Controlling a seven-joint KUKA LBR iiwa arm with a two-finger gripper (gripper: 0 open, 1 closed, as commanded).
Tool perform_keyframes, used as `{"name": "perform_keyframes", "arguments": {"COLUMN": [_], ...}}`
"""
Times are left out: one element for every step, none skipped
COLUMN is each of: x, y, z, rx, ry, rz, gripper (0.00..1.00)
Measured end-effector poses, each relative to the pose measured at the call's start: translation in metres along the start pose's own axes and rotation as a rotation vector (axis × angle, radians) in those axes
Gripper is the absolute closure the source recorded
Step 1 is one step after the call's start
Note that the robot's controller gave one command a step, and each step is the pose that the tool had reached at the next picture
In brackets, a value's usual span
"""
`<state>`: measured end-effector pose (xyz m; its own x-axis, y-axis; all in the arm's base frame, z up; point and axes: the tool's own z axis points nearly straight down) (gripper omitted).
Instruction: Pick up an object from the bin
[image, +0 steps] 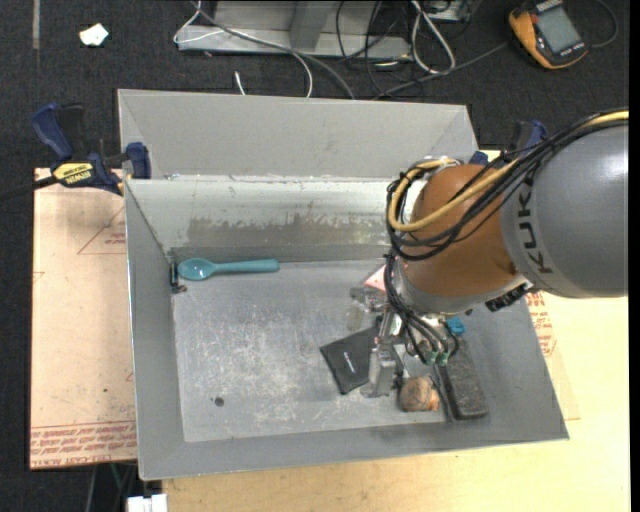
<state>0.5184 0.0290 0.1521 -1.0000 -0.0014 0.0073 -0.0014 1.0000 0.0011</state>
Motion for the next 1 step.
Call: {"name": "perform_keyframes", "arguments": {"x": [-0.0016], "y": [-0.0002], "z": [-0.0045], "rx": [0.0], "ry": [-0.007], "rz": [0.001], "gripper": [0.0]}}
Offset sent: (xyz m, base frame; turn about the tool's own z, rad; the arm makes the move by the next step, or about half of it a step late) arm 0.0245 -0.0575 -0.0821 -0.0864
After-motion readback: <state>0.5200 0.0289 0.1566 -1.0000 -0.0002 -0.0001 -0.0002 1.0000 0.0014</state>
